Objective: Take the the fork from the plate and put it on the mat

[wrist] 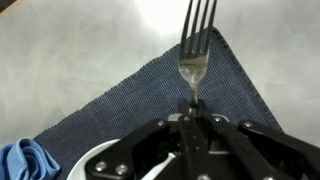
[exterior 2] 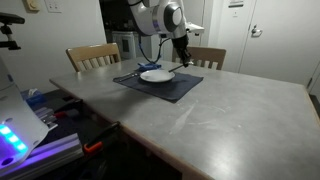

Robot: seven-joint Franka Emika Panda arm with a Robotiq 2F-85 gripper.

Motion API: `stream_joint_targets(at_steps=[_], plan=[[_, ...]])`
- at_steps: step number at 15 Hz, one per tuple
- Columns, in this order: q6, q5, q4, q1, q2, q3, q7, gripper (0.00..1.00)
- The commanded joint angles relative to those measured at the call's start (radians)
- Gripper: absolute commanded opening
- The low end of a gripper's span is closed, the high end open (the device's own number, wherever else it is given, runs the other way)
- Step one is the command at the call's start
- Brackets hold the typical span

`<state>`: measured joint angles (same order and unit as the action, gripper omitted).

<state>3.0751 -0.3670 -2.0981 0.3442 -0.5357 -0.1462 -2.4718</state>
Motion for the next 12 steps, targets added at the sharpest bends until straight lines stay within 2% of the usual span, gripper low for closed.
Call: stream_joint_targets(at_steps=[1,10,11,12], plan=[[0.007,0.02,-0.003,-0.004,-0.001,0.004,-0.02,0.1],[0.006,0.02,-0.003,-0.018,-0.001,0.013,-0.011,0.1],[0.006,0.02,-0.003,-0.018,-0.001,0.013,-0.011,0.03],[0.005,0.013,0.002,-0.038,-0.001,0.024,-0.005,0.03]])
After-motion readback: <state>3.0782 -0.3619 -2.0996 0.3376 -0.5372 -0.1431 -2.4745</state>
